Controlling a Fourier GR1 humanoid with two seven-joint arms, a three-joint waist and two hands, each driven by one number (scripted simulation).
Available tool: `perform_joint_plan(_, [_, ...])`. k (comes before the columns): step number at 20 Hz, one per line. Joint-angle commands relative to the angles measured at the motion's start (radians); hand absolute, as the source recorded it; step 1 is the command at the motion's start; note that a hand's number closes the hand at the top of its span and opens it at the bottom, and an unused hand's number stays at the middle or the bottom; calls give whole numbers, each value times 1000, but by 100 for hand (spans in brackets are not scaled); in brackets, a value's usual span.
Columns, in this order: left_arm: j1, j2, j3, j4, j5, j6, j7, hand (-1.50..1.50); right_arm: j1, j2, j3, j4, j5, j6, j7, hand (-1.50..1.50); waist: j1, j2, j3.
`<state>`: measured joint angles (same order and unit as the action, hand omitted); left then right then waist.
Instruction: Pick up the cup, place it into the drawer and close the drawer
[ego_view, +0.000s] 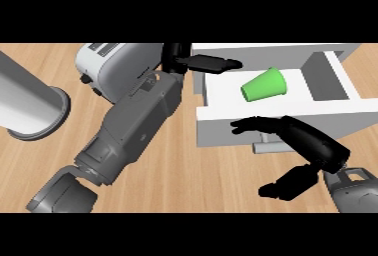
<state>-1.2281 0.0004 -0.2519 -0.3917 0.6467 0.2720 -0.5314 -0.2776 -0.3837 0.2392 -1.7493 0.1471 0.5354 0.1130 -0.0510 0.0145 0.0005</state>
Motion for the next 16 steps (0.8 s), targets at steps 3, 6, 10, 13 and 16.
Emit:
perform_joint_plan(3, [68,0,-21,-68,44,7,-27,-150,-29,44,105,253,262,-116,-104,-150,47,-7,0])
perform_joint_plan(6, [102,11,19,-76,21,-38,-50,-150,-53,57,142,448,336,-160,-203,-150,97,-5,1])
perform_joint_plan(10, [173,85,21,-131,25,-99,-26,-150,-132,75,114,705,386,-232,-304,150,123,-6,2])
perform_joint_plan(13, [218,62,10,-192,20,-89,-37,-150,-264,89,49,900,388,-271,-380,150,134,-6,2])
perform_joint_plan(16, [263,113,6,-224,26,-142,-4,-150,-337,124,10,1007,383,-327,-433,150,166,0,4])
